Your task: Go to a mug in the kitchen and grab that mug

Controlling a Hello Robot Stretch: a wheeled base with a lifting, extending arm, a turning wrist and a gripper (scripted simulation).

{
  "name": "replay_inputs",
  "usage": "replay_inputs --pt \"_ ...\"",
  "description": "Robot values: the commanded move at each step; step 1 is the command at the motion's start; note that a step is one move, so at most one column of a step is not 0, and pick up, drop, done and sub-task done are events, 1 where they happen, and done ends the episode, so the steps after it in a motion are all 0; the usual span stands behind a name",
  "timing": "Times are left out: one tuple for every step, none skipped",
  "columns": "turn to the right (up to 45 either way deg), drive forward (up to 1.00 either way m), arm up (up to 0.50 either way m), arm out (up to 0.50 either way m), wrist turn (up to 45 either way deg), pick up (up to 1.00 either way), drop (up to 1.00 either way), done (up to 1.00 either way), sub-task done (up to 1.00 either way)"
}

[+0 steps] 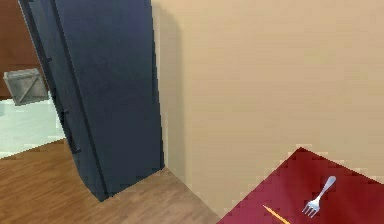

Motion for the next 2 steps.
replay_inputs --pt "0.0 0.0 0.0 0.0 6.0 0.0 0.0 0.0 0.0" --pt "0.0 0.0 -0.1 0.0 0.0 0.0 0.0 0.0 0.0"
